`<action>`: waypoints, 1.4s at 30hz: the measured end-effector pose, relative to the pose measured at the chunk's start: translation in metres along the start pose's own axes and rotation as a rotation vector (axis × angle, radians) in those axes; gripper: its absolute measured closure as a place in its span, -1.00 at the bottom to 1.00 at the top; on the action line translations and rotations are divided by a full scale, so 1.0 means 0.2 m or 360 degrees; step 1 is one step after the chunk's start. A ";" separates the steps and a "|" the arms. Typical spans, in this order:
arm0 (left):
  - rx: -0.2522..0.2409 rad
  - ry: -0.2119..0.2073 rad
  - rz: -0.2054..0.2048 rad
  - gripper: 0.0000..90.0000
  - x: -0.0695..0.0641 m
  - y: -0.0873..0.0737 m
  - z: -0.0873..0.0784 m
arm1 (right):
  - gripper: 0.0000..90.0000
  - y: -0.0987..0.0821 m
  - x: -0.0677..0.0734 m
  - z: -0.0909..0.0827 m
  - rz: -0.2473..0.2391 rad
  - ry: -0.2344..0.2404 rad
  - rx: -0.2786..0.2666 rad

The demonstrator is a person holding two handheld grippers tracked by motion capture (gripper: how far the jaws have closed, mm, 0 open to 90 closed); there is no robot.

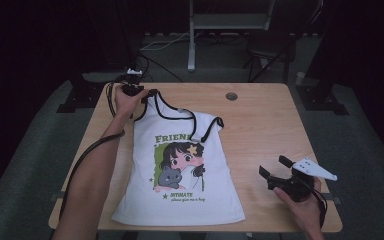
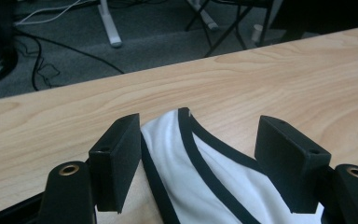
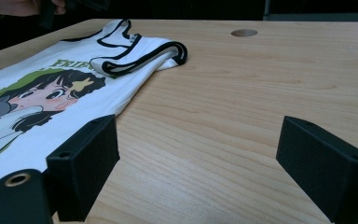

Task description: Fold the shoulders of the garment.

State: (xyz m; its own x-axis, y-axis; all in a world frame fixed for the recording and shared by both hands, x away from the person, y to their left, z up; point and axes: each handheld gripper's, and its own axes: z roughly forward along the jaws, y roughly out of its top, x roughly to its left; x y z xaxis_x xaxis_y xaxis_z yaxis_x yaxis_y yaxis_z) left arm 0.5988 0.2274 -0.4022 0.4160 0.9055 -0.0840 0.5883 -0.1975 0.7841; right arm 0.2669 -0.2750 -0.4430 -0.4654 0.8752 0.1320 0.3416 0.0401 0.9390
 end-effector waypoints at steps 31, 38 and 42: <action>0.0064 0.0113 -0.0013 0.91 -0.02 -0.10 0.16 | -0.73 0.00 0.02 0.01 -0.0032 0.0017 0.0019; -0.0033 0.0008 -0.0064 0.94 -0.05 -0.06 0.09 | -0.73 0.00 0.02 0.01 -0.0025 0.0018 0.0013; -0.0113 -0.0056 -0.0077 0.94 -0.08 -0.03 0.02 | -0.73 0.00 0.01 0.00 -0.0018 0.0019 0.0006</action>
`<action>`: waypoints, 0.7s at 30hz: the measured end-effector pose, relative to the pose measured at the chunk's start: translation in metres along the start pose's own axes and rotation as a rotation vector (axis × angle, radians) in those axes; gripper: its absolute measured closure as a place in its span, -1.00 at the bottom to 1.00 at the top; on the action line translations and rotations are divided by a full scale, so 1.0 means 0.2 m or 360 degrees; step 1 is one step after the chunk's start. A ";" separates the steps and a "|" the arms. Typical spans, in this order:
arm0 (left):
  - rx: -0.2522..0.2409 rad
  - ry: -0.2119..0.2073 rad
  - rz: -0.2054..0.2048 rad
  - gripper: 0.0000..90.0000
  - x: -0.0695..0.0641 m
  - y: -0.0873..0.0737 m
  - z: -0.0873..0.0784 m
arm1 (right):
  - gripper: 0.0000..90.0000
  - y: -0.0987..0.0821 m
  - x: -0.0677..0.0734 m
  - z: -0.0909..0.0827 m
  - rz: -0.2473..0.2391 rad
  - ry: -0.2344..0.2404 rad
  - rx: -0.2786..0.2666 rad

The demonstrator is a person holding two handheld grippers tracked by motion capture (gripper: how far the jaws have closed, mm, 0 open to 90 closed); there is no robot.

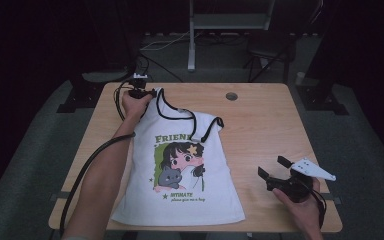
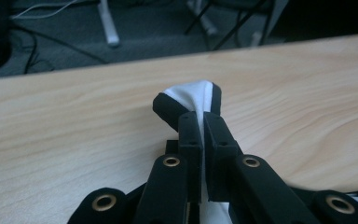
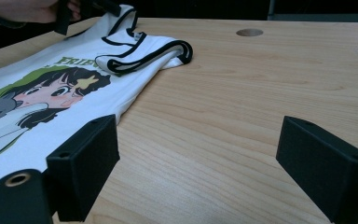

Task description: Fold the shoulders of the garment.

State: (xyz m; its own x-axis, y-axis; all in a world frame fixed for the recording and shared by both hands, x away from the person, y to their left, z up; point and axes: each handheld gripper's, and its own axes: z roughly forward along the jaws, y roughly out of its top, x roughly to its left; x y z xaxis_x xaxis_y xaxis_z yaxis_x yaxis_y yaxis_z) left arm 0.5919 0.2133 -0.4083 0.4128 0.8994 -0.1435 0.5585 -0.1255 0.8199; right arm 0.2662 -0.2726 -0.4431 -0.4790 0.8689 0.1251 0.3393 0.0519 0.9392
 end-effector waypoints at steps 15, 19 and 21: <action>-0.0124 -0.0134 0.0116 0.95 -0.14 -0.04 -0.27 | -0.73 0.00 0.01 0.00 -0.0022 0.0003 -0.0004; -0.0168 -0.0176 0.0103 0.95 -0.17 -0.08 -0.33 | -0.73 0.00 0.01 0.00 -0.0021 0.0001 -0.0004; -0.0184 -0.0199 0.0117 0.95 -0.19 -0.10 -0.36 | -0.73 0.00 0.01 0.00 -0.0022 0.0000 -0.0002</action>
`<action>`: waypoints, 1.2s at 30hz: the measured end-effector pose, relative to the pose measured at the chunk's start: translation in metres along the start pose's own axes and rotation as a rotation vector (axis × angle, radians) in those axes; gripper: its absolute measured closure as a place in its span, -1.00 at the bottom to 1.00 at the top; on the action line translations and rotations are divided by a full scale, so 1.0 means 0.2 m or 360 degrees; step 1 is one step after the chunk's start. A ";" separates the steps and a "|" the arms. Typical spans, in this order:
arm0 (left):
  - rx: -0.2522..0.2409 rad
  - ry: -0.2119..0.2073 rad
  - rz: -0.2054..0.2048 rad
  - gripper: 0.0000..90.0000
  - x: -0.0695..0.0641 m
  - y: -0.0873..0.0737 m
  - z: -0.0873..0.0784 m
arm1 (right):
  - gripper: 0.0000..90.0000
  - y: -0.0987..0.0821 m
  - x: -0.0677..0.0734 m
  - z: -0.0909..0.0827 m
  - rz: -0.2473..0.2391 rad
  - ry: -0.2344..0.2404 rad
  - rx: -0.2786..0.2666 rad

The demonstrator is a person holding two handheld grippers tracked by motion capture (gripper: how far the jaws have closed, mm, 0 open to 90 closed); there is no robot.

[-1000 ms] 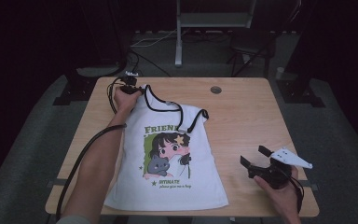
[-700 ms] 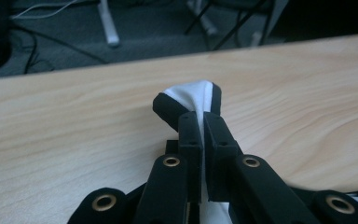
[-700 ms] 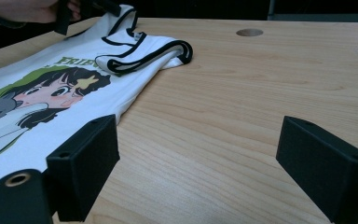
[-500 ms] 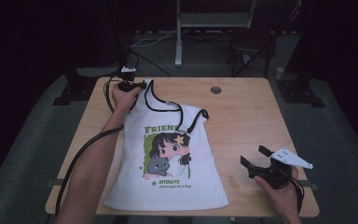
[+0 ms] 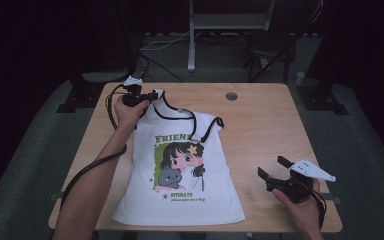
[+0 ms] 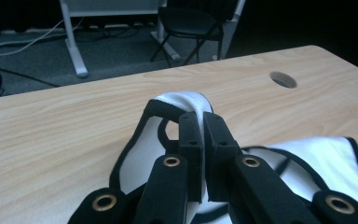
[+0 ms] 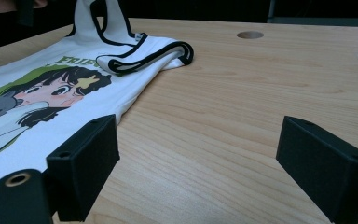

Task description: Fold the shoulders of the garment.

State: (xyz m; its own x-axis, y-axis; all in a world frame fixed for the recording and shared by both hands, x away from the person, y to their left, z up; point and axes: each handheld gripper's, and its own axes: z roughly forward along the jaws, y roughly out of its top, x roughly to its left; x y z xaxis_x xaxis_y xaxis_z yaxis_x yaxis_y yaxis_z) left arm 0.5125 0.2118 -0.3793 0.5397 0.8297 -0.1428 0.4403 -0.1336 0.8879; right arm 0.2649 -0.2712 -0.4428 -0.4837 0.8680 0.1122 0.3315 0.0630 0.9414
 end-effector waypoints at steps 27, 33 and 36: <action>-0.0003 -0.0131 0.0204 0.94 -0.26 -0.27 -0.30 | -0.73 0.00 0.00 0.00 -0.0025 -0.0010 -0.0008; 0.0029 -0.0120 0.0242 0.94 -0.29 -0.34 -0.33 | -0.73 0.00 0.00 0.00 -0.0029 -0.0011 -0.0005; 0.0056 -0.0113 0.0261 0.93 -0.30 -0.37 -0.34 | -0.73 0.00 0.00 0.00 -0.0028 -0.0011 -0.0006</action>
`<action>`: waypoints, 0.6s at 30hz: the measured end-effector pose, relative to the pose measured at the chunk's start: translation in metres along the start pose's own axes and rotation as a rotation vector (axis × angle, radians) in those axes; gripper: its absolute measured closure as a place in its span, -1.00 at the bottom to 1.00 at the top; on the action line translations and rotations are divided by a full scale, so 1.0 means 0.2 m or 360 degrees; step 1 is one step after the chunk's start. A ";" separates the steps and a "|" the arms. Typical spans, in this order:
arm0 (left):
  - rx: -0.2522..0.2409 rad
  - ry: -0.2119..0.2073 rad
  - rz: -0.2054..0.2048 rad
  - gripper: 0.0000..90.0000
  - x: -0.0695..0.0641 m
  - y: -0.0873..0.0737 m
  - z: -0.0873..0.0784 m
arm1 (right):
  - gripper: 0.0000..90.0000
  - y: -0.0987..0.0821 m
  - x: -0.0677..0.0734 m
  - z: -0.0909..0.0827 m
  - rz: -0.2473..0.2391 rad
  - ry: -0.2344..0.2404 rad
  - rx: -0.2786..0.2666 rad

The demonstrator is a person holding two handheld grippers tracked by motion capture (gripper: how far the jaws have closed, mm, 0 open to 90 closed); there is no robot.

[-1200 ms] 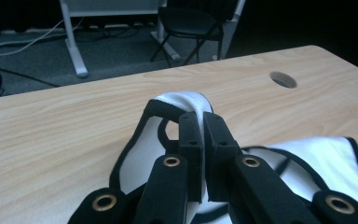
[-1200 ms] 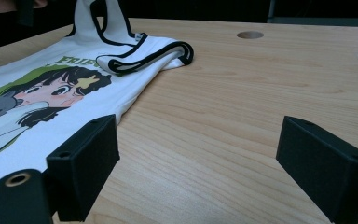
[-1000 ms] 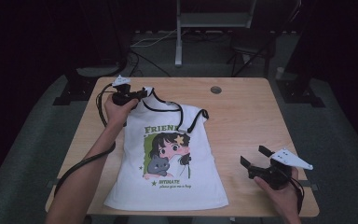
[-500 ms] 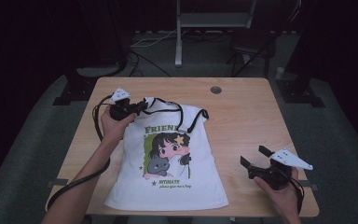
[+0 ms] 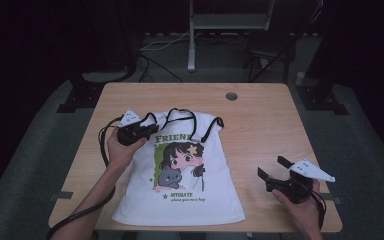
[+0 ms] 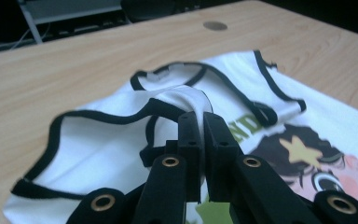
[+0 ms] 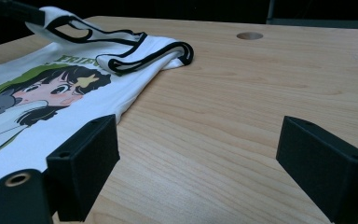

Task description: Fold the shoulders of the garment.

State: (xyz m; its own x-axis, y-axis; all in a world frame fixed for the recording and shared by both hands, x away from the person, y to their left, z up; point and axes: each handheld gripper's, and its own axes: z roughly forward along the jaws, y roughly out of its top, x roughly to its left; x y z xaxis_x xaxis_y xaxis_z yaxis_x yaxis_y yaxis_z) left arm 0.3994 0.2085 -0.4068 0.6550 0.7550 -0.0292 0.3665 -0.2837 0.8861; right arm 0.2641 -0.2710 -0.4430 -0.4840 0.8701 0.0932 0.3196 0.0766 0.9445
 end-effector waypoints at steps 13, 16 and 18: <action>0.0147 0.0047 -0.0008 0.89 0.00 -0.15 -0.01 | -0.73 0.00 0.01 0.00 0.0001 -0.0002 0.0010; 0.0185 0.0072 0.0010 0.88 0.00 -0.16 0.01 | -0.73 0.00 0.01 0.00 0.0000 -0.0002 0.0009; 0.0207 0.0068 0.0014 0.88 0.00 -0.16 0.01 | -0.73 0.00 0.01 0.00 -0.0002 -0.0003 0.0008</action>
State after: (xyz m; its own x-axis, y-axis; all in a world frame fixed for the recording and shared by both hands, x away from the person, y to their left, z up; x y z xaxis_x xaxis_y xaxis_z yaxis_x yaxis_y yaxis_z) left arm 0.3887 0.2168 -0.4365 0.6309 0.7759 0.0008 0.4450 -0.3627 0.8188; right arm 0.2635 -0.2697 -0.4428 -0.4829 0.8709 0.0916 0.3231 0.0800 0.9430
